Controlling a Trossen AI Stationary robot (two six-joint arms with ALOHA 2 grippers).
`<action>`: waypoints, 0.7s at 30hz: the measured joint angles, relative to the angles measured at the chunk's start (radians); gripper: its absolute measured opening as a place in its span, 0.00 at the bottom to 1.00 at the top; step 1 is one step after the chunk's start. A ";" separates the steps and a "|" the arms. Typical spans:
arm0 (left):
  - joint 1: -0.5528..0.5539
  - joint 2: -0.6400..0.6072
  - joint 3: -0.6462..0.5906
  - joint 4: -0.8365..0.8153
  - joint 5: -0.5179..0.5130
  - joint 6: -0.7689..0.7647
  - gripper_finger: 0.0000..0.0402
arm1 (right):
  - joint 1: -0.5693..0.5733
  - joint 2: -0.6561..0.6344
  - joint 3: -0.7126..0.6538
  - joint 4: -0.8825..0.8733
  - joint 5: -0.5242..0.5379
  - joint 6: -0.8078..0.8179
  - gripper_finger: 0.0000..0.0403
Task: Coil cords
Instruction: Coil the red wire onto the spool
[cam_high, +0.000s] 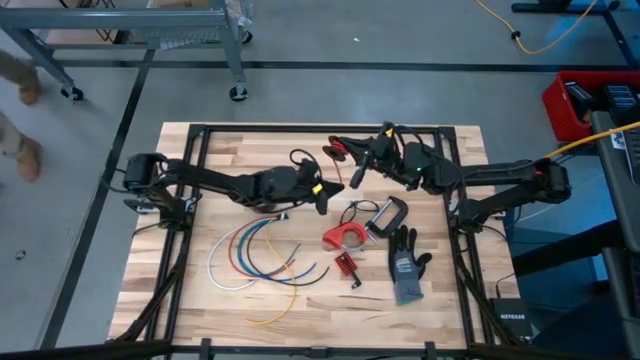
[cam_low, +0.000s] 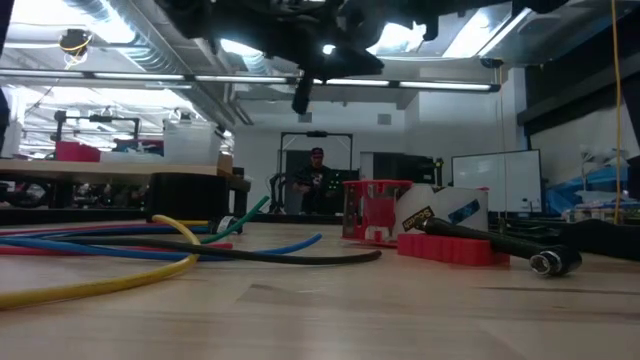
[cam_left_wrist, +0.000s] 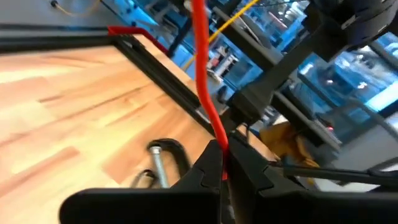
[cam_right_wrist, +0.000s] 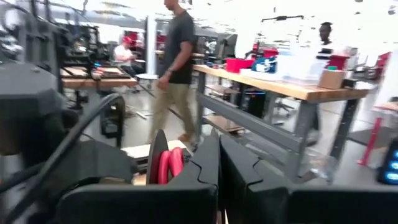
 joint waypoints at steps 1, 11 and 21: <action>0.000 0.010 0.013 0.001 0.022 -0.007 0.00 | 0.000 0.000 0.000 -0.004 0.014 -0.012 0.01; 0.008 0.016 0.084 -0.027 0.175 -0.044 0.00 | 0.000 -0.001 0.000 -0.112 0.047 -0.041 0.01; 0.040 0.014 0.160 -0.300 0.282 -0.119 0.00 | 0.000 -0.001 0.000 -0.243 0.047 -0.035 0.01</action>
